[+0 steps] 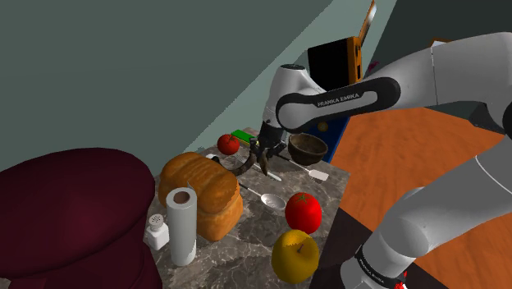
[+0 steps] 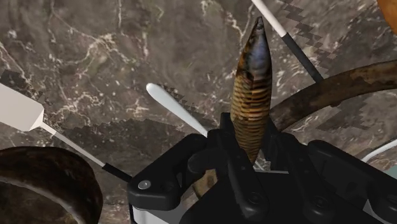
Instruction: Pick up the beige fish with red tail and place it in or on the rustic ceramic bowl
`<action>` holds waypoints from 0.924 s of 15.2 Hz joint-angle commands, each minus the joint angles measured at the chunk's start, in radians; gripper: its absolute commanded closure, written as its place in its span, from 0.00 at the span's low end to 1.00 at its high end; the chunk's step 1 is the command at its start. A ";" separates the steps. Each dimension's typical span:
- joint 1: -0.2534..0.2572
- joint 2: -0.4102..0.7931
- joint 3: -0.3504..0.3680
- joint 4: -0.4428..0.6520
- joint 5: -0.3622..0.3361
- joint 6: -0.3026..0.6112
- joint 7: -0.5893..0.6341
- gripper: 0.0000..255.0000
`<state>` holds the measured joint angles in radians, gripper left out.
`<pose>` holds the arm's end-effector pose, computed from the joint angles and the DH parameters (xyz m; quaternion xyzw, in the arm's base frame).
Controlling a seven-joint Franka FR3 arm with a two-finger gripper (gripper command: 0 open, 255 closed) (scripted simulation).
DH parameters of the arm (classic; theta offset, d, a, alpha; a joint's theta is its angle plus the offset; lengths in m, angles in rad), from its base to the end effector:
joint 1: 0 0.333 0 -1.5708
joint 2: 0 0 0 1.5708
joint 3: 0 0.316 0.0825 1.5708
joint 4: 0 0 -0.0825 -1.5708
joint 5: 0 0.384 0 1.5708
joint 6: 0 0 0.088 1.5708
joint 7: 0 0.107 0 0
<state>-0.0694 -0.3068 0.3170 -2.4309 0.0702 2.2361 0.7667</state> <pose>0.4393 0.1156 0.4240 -0.9585 0.2803 -0.0524 0.0076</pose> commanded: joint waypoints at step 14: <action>0.001 -0.064 -0.021 0.151 0.007 -0.214 -0.015 1.00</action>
<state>-0.0686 -0.3705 0.2962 -2.2956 0.0775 2.0385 0.7512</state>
